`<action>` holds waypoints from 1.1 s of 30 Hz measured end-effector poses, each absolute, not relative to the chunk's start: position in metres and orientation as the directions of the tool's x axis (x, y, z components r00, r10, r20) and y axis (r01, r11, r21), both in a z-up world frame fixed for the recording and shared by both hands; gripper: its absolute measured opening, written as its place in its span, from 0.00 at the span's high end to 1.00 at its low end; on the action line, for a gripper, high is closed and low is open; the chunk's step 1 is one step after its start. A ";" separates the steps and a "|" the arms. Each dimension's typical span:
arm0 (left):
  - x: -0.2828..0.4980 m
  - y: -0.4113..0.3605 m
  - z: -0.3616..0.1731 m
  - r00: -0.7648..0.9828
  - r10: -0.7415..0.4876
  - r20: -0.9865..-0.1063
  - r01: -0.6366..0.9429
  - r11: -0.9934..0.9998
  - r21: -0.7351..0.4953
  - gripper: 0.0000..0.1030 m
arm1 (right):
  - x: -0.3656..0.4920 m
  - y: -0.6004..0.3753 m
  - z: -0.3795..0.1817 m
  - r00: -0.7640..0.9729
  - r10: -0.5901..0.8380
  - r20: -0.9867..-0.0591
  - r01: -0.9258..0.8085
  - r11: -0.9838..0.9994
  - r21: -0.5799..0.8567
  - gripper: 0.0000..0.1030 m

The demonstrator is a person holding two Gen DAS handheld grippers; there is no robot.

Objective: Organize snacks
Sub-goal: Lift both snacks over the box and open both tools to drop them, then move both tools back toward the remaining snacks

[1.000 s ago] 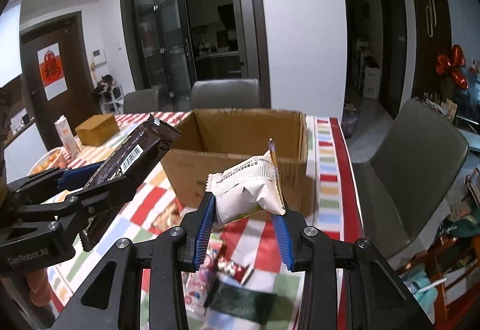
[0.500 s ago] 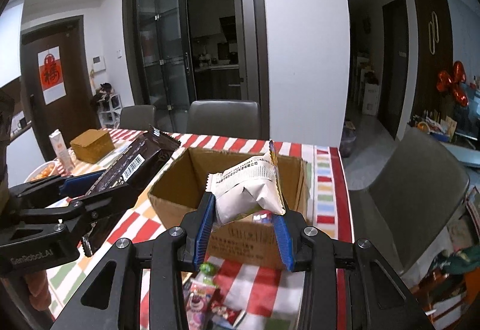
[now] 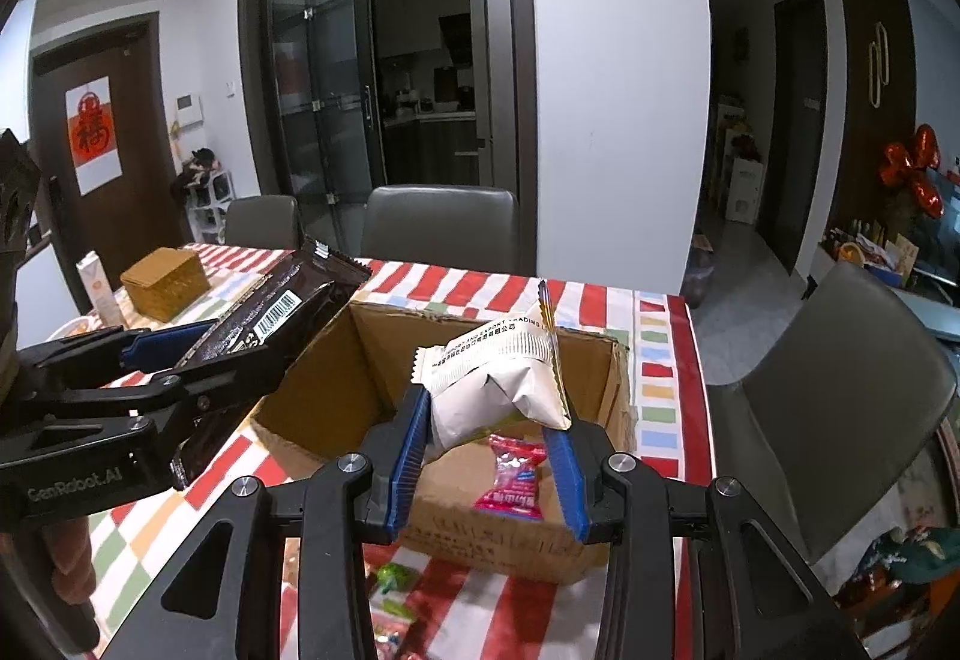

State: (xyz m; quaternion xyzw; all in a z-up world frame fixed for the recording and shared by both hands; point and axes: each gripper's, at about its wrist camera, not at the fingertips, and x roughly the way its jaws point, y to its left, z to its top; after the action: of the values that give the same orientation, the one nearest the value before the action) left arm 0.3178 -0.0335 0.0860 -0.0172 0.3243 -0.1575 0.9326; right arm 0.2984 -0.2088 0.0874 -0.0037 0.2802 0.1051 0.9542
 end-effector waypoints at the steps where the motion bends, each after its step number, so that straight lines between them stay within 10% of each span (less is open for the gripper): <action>1: 0.322 -0.034 0.083 0.735 -0.304 -0.606 0.281 0.950 -0.136 0.48 | 0.302 -0.209 0.086 0.818 0.198 -0.539 -0.203 0.978 0.052 0.62; 33: 0.229 -0.047 0.094 0.816 -0.163 -0.555 0.230 0.972 0.053 0.27 | 0.239 -0.210 0.079 0.813 0.241 -0.531 -0.275 0.961 0.015 0.42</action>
State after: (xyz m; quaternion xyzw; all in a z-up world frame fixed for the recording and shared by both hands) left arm 0.2290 -0.0468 0.0937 0.0587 0.2854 -0.1032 0.9510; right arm 0.2388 -0.2101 0.0787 -0.0311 0.2744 0.1356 0.9515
